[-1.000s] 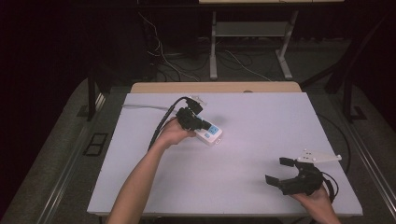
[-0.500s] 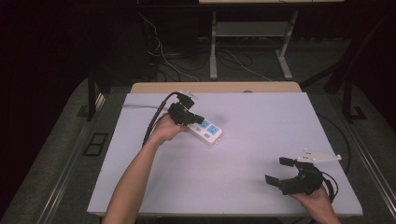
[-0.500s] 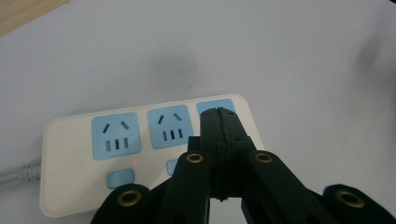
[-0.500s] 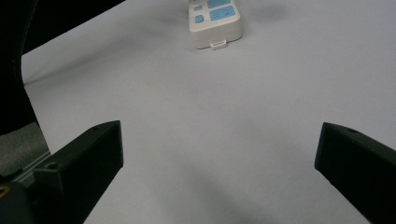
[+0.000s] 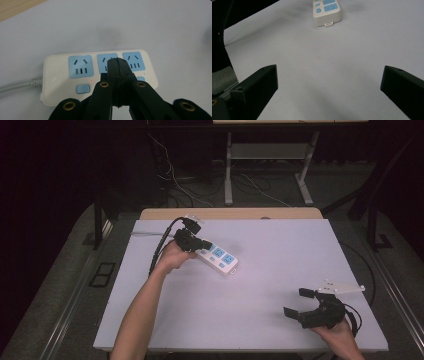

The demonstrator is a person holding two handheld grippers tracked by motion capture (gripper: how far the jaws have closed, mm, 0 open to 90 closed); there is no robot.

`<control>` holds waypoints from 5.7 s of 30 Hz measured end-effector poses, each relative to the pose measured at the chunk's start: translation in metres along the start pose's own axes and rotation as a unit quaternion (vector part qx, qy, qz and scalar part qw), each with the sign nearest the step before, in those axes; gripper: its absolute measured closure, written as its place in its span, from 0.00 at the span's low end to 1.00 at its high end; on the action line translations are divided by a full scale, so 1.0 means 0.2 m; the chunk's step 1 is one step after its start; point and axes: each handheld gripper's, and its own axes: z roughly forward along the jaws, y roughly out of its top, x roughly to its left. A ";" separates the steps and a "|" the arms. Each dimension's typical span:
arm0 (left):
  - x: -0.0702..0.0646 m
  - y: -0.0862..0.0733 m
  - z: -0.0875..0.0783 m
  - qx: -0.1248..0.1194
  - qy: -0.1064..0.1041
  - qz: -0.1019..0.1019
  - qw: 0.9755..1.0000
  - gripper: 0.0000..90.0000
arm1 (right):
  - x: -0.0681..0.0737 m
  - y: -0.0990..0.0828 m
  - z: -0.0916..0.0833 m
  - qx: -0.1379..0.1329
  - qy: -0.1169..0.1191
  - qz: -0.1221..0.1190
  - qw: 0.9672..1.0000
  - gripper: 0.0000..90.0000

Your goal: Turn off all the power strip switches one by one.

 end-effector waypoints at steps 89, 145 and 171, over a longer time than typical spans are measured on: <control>0.01 -0.10 0.17 0.038 -0.016 -0.029 0.999 0.99 | -0.01 0.00 -0.03 -0.008 -0.005 0.004 1.000 0.01; 0.16 -0.10 0.06 0.010 0.034 -0.049 0.998 0.99 | -0.02 -0.01 -0.03 -0.007 -0.008 0.007 1.000 0.01; 0.17 -0.13 0.12 0.006 0.022 -0.055 0.998 0.99 | -0.02 -0.01 -0.02 -0.002 -0.009 0.006 1.000 0.01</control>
